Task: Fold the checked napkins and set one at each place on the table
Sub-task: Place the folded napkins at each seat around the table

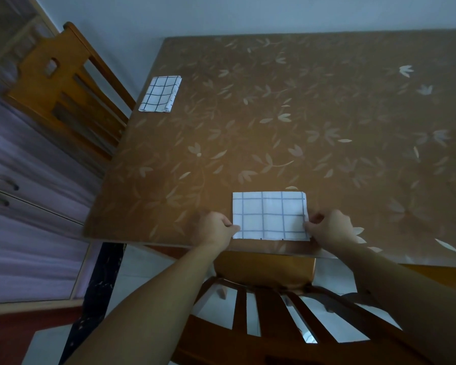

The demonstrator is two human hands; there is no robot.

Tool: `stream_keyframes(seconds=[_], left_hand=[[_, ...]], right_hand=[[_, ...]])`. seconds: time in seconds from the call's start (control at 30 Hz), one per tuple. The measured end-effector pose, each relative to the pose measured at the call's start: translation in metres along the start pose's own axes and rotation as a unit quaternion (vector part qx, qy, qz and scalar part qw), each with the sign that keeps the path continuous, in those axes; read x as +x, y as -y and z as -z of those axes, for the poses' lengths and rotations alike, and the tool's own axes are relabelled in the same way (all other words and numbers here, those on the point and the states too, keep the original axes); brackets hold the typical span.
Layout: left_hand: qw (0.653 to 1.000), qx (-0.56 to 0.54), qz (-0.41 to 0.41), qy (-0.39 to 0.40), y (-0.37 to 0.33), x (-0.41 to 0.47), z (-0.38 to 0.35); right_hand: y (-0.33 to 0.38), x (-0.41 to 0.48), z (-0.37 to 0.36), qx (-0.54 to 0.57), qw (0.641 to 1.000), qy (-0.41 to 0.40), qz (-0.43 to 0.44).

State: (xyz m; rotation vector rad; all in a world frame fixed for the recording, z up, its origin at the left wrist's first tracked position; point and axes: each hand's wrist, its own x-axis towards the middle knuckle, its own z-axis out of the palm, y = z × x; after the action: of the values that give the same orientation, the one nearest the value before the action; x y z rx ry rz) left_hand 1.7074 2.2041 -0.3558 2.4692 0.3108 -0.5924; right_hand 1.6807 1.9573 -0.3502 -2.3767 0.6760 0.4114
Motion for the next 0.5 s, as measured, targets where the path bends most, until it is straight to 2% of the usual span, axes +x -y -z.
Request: stream_keyframes(seconds=[0.1,0.17,0.27,0.33,0.4,0.43,0.5], left_hand=[[0.999,0.032,-0.012,-0.014,0.0,0.0,-0.001],[0.995,0.076,-0.049,-0.032,0.001,-0.002,0.001],[0.959,0.174,-0.21,-0.079,0.0,0.003,0.002],[0.922,0.245,-0.295,-0.045,-0.007,0.008,0.0],[0.894,0.311,-0.322,0.01,-0.016,0.017,-0.004],[0.886,0.334,-0.319,0.031,-0.02,0.021,-0.005],[0.881,0.36,-0.3,0.071,-0.024,0.031,-0.006]], right_hand=[[0.001,0.002,0.0,-0.01,1.0,0.0,0.001],[0.002,0.0,0.0,-0.033,0.999,-0.012,0.024],[0.007,-0.006,-0.004,-0.154,0.975,-0.067,0.144],[0.014,-0.008,-0.014,-0.237,0.936,-0.054,0.254],[0.021,-0.006,-0.028,-0.298,0.895,-0.014,0.332],[0.023,-0.004,-0.035,-0.322,0.88,0.005,0.349],[0.024,0.001,-0.046,-0.351,0.873,0.028,0.336]])
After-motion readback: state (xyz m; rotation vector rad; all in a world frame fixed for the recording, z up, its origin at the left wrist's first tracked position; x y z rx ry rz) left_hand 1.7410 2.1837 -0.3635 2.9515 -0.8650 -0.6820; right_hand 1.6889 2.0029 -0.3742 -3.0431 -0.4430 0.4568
